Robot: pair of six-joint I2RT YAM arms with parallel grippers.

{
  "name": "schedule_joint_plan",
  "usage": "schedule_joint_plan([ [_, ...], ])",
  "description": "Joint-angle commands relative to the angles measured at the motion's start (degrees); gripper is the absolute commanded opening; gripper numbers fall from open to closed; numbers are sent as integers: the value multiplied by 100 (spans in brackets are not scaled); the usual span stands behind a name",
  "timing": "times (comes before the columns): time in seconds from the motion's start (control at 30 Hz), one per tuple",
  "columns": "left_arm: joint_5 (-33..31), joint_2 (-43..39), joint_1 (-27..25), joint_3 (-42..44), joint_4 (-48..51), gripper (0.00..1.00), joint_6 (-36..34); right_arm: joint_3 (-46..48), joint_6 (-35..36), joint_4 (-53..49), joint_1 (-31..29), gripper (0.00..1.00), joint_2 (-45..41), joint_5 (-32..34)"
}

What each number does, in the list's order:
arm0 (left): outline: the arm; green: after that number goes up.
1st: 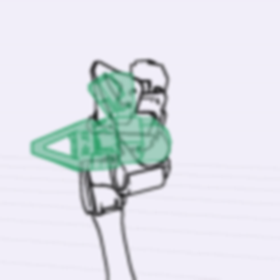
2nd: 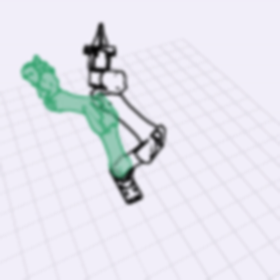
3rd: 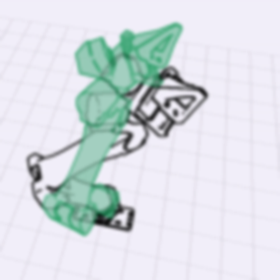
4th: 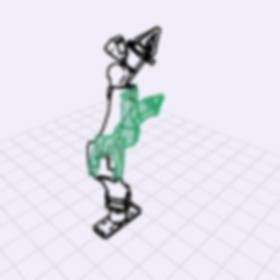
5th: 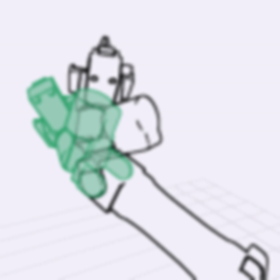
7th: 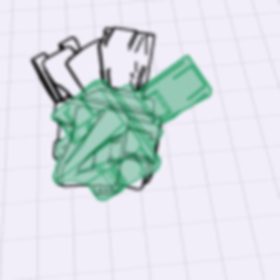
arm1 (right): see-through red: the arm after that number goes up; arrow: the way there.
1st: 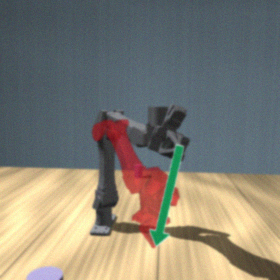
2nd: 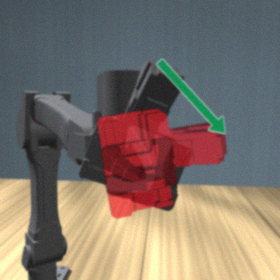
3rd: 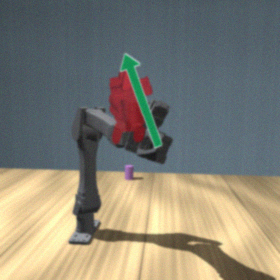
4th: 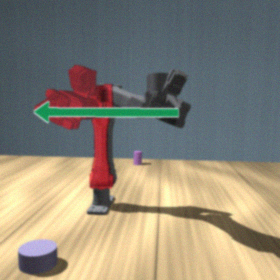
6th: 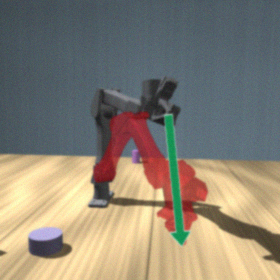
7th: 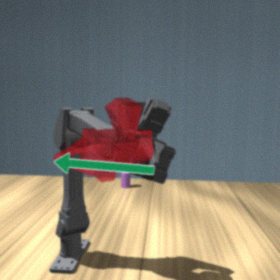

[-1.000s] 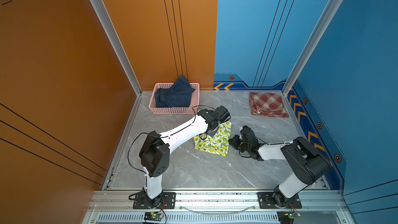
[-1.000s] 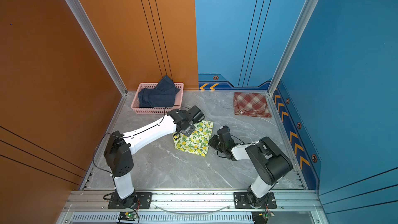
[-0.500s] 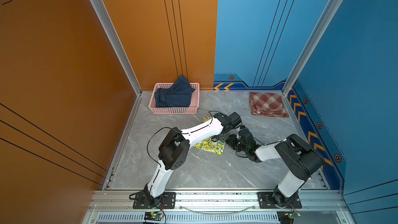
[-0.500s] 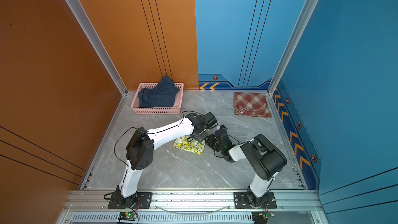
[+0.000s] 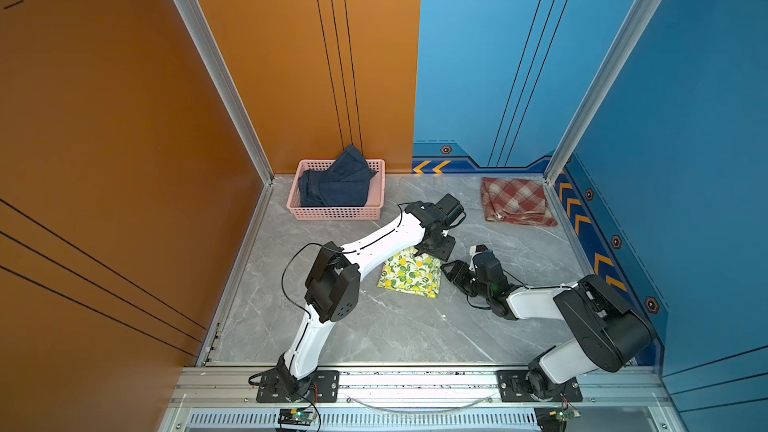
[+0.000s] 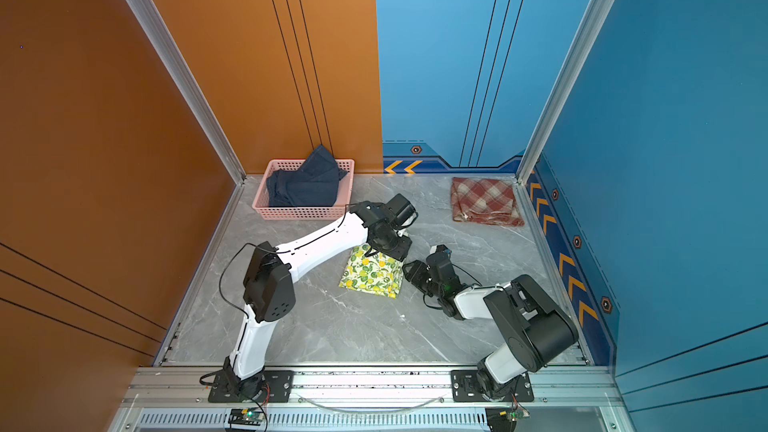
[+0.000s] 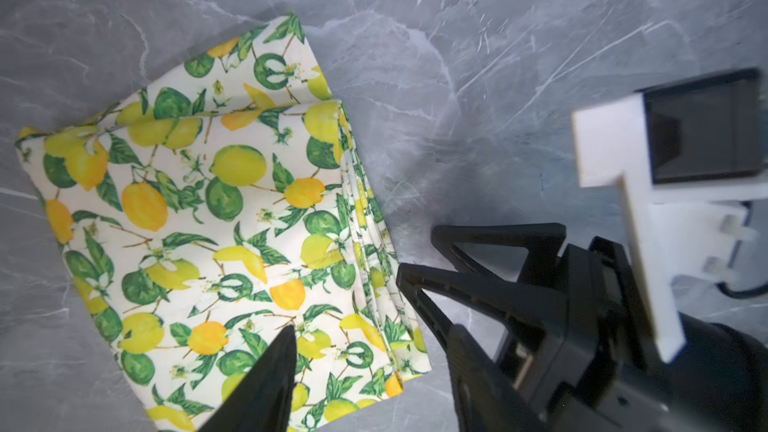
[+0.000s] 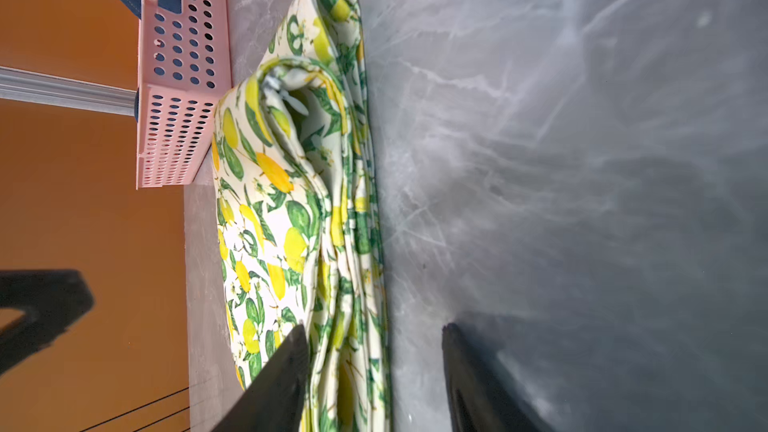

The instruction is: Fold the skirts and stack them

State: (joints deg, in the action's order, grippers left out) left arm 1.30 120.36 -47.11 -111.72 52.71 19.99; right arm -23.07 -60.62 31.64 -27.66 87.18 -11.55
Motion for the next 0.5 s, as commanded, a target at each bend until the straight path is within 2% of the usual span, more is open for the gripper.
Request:
schedule_joint_plan([
  [0.0, 398, -630, 167, 340, -145, 59, 122, 159, 279, -1226, 98, 56, -139, 294],
  [0.23, 292, -1296, 422, 1765, -557, 55, -69, -252, 468, -1901, 156, 61, -337, 298],
  [0.37, 49, -1424, 403, 2211, -649, 57, -100, -379, 426, -1882, 161, 60, -274, 253],
  [0.47, -60, -1506, 520, 2474, -775, 60, -109, -583, 437, -1838, 83, 64, -62, 151],
])
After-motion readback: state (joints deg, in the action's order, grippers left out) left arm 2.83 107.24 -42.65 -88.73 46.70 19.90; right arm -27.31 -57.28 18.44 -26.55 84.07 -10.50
